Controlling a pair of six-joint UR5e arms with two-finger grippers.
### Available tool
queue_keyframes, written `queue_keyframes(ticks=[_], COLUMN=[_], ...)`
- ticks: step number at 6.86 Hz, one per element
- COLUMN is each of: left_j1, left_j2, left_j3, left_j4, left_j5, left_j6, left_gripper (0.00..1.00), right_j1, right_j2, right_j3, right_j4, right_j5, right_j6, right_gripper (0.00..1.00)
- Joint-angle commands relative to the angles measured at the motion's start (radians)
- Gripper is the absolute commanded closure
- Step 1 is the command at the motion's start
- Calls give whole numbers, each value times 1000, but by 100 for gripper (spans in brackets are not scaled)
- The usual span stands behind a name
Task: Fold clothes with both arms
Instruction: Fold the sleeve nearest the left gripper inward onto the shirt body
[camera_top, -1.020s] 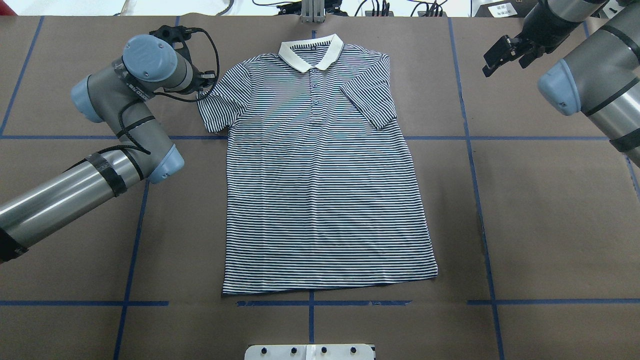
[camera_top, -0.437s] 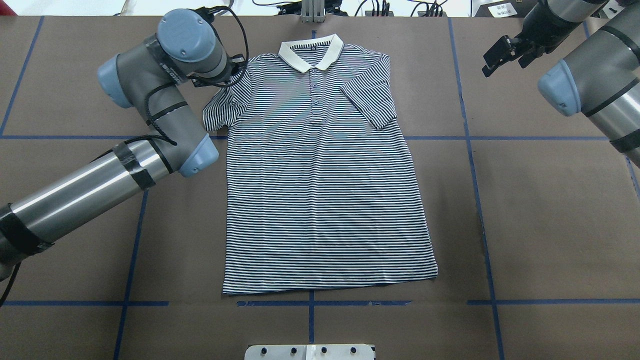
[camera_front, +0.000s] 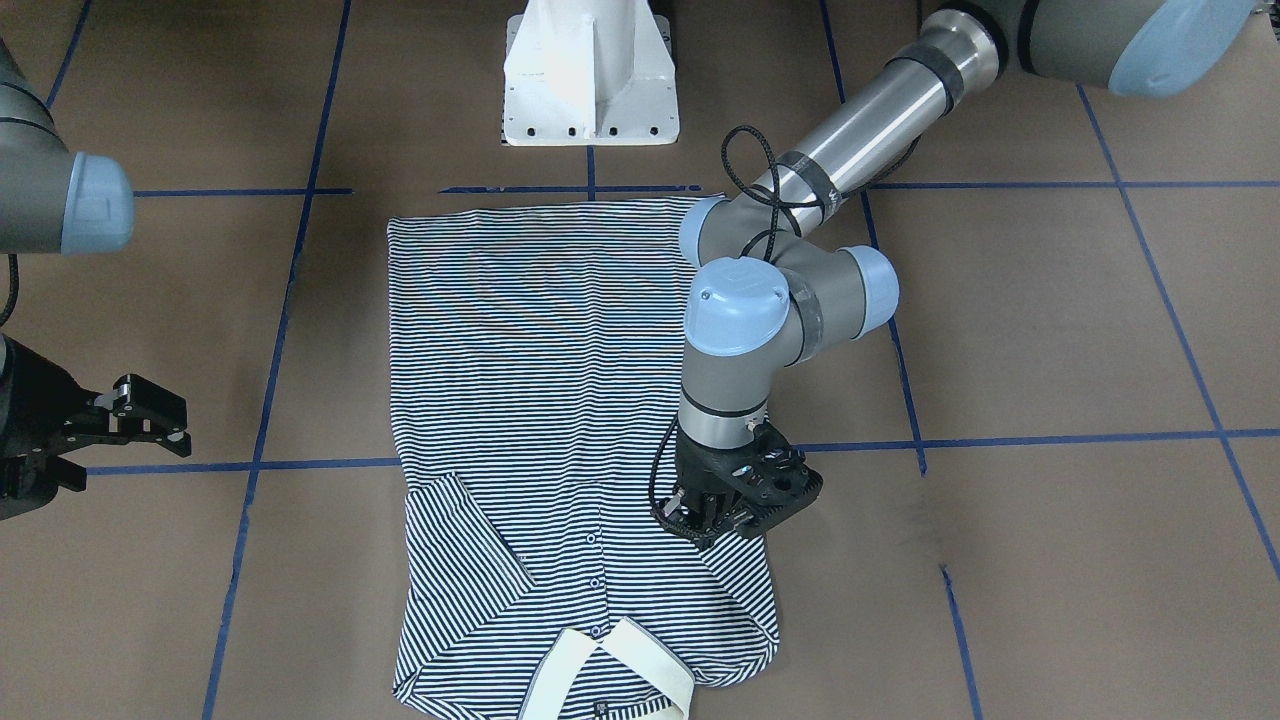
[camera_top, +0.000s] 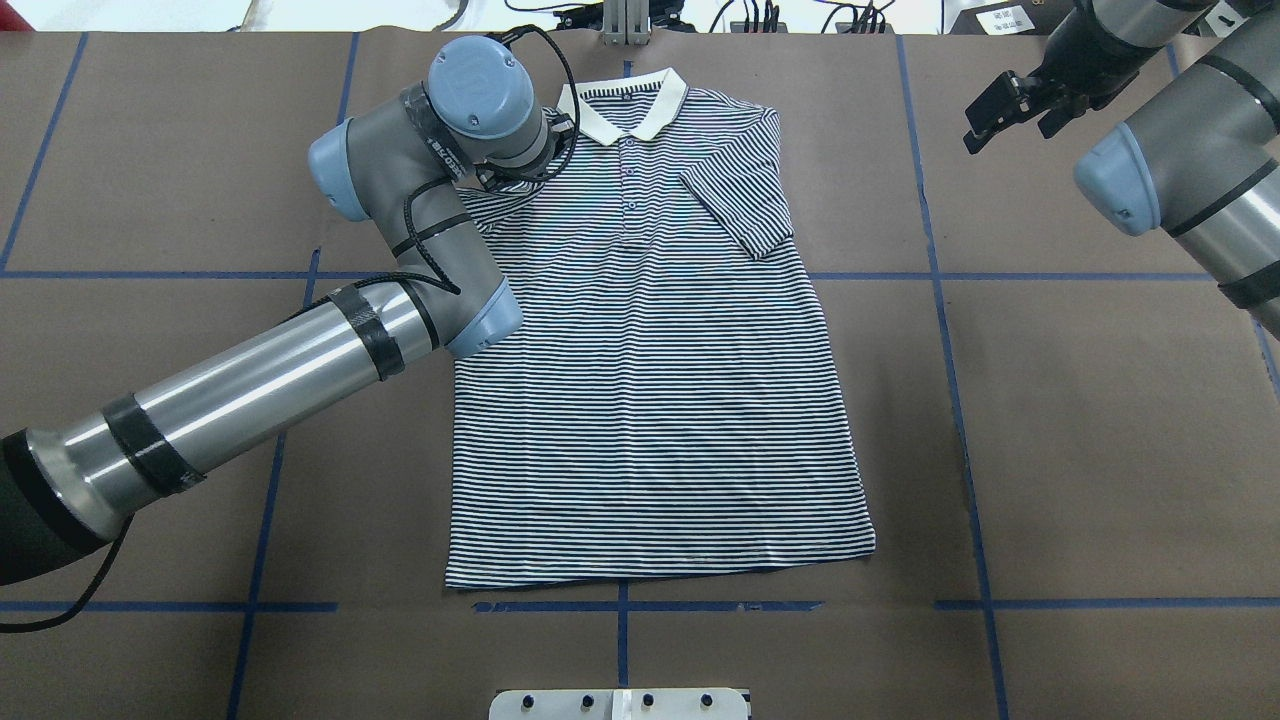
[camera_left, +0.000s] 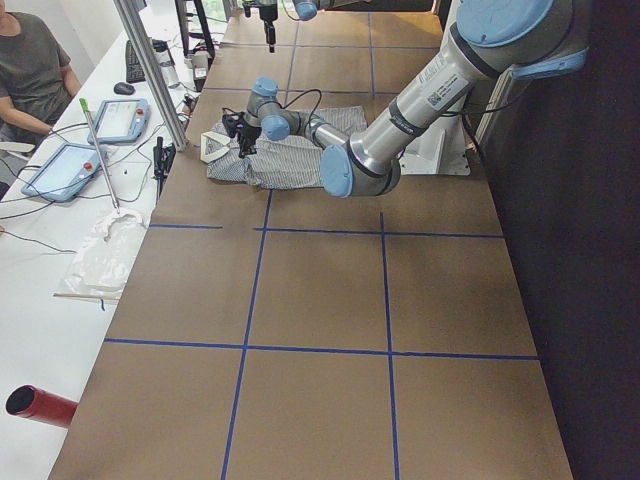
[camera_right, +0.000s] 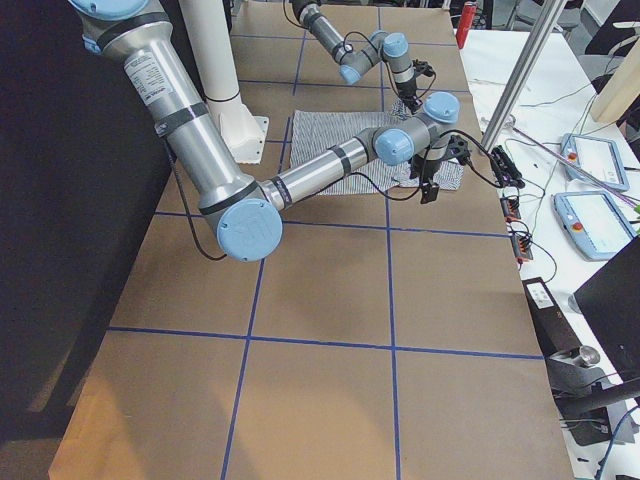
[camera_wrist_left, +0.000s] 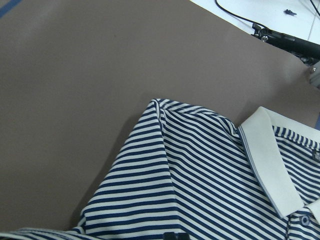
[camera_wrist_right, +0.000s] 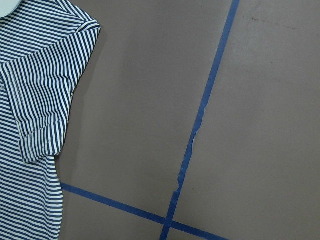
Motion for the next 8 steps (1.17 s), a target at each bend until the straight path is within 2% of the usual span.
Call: queue_keyframes(ticks=[1, 3, 4, 5, 8], left_j1=[2, 2, 2, 2, -28], left_j2=[-34, -36, -36, -45, -29], left_j3=[70, 85, 117, 118, 127], left_j4=[-83, -108, -164, -195, -233], left_j5=[1, 2, 18, 18, 18], left_j6=[-89, -107, -90, -64, 68], left_gripper=[100, 100, 28, 0, 0], right_j1=[-1, -3, -3, -4, -4], right_j2=[0, 0, 0, 2, 2], right_j3=[-2, -5, -5, -5, -3], right_j4=[0, 0, 0, 0, 6], right_j5=[-1, -2, -1, -2, -1], right_j6=[2, 2, 2, 1, 1], right_gripper=[0, 0, 0, 0, 0])
